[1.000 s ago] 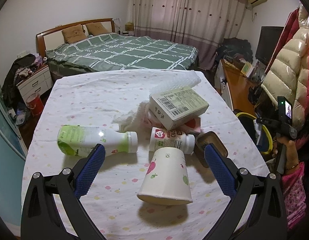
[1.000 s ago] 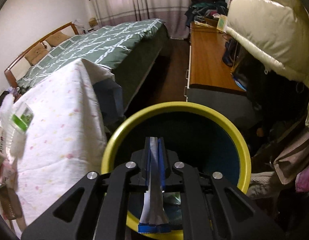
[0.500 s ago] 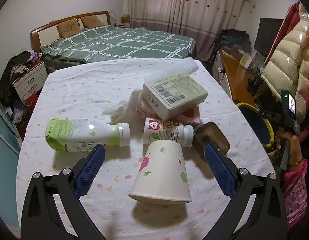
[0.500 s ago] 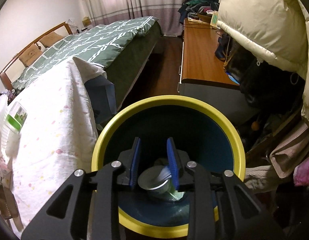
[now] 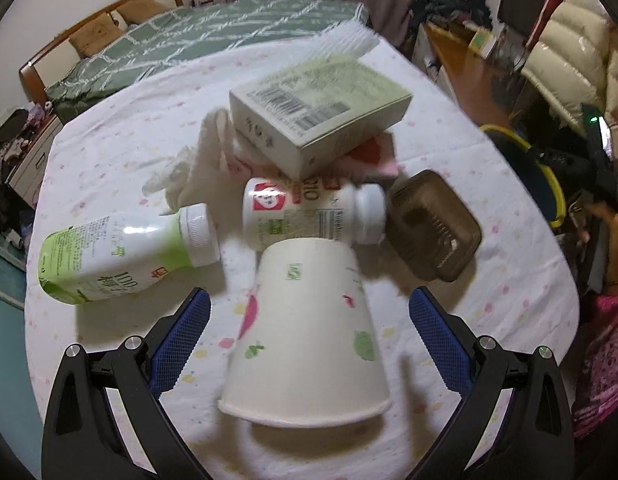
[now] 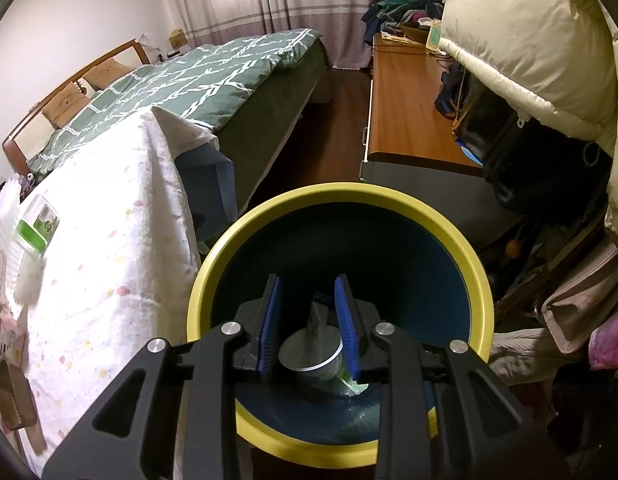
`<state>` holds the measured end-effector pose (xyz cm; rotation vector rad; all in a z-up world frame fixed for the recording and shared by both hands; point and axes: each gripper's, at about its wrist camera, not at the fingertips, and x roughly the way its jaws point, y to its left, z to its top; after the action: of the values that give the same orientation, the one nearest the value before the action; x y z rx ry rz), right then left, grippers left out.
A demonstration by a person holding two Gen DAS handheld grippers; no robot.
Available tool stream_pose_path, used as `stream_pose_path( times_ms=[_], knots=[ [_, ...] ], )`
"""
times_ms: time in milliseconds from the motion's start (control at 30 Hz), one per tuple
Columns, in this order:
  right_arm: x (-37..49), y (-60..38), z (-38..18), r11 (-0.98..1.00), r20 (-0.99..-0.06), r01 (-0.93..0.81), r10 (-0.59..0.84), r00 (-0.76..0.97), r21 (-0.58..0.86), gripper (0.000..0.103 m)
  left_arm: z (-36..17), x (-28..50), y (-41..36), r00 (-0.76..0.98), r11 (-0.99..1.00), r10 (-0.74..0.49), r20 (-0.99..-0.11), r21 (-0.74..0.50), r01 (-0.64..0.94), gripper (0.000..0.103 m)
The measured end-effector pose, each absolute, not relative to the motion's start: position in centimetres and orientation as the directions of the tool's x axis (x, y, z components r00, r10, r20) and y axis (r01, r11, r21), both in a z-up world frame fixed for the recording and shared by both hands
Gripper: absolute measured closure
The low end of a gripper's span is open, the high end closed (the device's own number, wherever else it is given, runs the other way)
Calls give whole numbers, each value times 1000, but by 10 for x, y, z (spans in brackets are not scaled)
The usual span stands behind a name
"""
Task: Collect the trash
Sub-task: 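Grasp the white paper cup with the left tool, then carry the paper cup with the left tool and release it into the bin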
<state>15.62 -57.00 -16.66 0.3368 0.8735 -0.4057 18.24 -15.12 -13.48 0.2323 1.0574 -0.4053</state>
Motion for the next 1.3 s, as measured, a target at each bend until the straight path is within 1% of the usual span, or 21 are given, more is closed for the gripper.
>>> stream_pose_path(
  times_ms=[133,367,467,567,633,667,733,800,867,1000,1200,1300],
  knots=[
    [157,-569,-168,875,-798,469,-195,570,121,76,-140,187,-151,381,898,-206,-901,-20,440,5],
    [159,-565,-168,883,-802,455,-186,568,118,75,-144,185,-156,354,877,-194,-915,0,481,5],
    [159,-564,-168,884,-803,452,-182,567,119,75,-147,185,-162,350,866,-177,-920,24,500,8],
    [159,-564,-168,888,-807,446,-179,563,114,75,-150,186,-167,336,854,-167,-927,34,518,14],
    [159,-563,-168,890,-809,442,-177,561,111,75,-154,187,-170,317,847,-164,-934,32,531,22],
    [159,-562,-168,891,-810,441,-177,560,111,75,-156,187,-170,304,844,-166,-938,24,536,23],
    [158,-563,-168,890,-810,441,-176,559,112,75,-158,187,-168,290,841,-173,-941,12,540,31],
    [158,-563,-168,890,-811,442,-176,559,112,75,-157,186,-167,292,842,-182,-939,4,540,32],
    [157,-563,-168,891,-811,440,-174,558,112,75,-152,182,-165,306,840,-196,-931,1,542,34],
    [154,-561,-168,892,-809,437,-172,562,114,75,-138,174,-160,337,837,-234,-912,-13,547,35],
    [141,-557,-159,895,-790,431,-180,586,116,75,-97,155,-165,397,817,-318,-861,-36,575,35],
    [128,-555,-152,895,-776,434,-198,598,107,75,-73,146,-178,422,788,-377,-825,-46,613,35]
  ],
)
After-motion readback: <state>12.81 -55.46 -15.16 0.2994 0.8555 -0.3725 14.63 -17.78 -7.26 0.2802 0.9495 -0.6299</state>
